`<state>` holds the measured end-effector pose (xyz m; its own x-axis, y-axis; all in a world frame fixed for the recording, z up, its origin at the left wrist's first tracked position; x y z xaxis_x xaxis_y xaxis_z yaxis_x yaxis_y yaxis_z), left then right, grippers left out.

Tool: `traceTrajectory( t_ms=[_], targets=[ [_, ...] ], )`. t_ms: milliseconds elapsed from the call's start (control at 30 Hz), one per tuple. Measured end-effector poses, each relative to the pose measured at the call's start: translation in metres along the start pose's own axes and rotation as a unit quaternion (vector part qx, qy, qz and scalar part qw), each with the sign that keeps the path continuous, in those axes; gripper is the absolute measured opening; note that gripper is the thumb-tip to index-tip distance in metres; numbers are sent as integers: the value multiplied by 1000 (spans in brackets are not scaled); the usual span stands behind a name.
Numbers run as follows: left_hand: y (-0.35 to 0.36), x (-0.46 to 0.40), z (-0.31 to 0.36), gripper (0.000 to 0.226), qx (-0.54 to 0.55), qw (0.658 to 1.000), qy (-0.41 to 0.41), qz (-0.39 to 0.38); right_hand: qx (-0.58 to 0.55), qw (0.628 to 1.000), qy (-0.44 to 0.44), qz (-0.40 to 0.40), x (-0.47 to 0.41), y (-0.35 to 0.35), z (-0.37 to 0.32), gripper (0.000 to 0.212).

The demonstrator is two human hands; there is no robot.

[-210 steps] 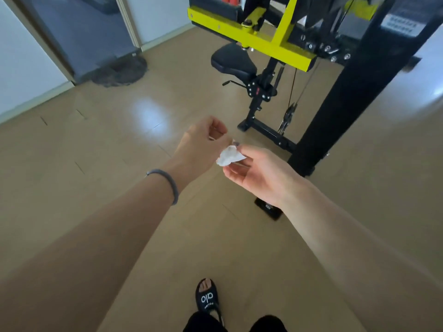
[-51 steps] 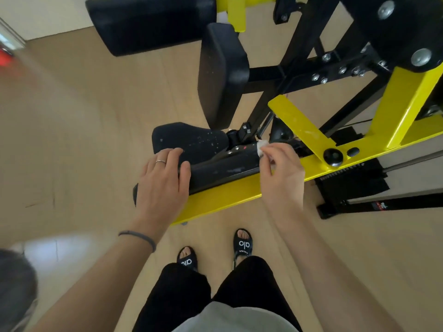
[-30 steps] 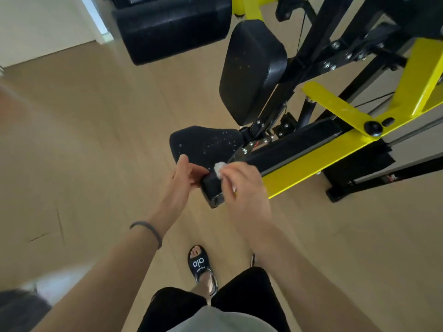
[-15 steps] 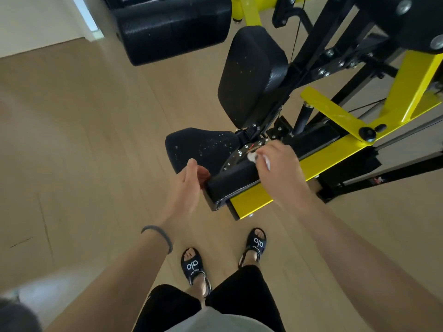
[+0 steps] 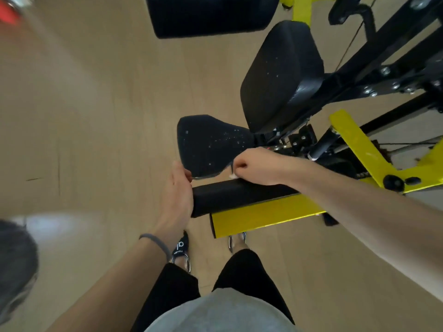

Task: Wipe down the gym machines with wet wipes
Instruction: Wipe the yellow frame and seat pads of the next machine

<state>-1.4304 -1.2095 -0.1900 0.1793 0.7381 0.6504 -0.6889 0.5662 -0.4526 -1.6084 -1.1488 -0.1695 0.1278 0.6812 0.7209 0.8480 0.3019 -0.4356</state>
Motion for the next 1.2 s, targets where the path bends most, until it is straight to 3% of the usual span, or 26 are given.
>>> traceTrajectory(
  t_ms=[133, 233, 500, 600, 767, 867, 1000, 1100, 1200],
  targets=[
    [7, 6, 10, 40, -82, 996, 16, 38, 35, 993, 109, -4, 30, -79, 101, 19],
    [7, 8, 12, 40, -118, 990, 21, 71, -8, 989, 141, -41, 32, -101, 120, 21],
    [0, 12, 15, 40, -146, 974, 58, 161, -77, 976, -45, -199, -59, 39, -32, 19],
    [-3, 9, 17, 40, -165, 969, 69, 171, -47, 972, -62, -223, -72, 51, -41, 19],
    [3, 9, 26, 40, -251, 948, 111, 163, 77, 970, 48, -224, -61, -12, 73, 23],
    [3, 8, 29, 41, -263, 943, 118, 166, 23, 968, 129, -214, -47, -40, 127, 22],
    [4, 6, 28, 43, -267, 941, 115, 174, -130, 957, 102, -239, -68, 3, 64, 18],
    [2, 5, 25, 41, -270, 939, 113, 182, -81, 965, 31, -246, -87, 49, -10, 21],
    [2, 5, 27, 40, -278, 935, 115, 187, -33, 972, -21, -232, -78, 45, -27, 21]
  ],
)
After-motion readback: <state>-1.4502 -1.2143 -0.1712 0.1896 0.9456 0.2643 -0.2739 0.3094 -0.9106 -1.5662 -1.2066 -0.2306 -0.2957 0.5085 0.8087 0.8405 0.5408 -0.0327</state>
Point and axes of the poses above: each hand's wrist, its own x-axis away from the middle knuckle, its own y-axis out of the palm, z = x × y, the point moved 7 cm from there along -x, towards the middle knuckle, and after that the axes turned 15 degrees about -x, right-handed, at the moved point
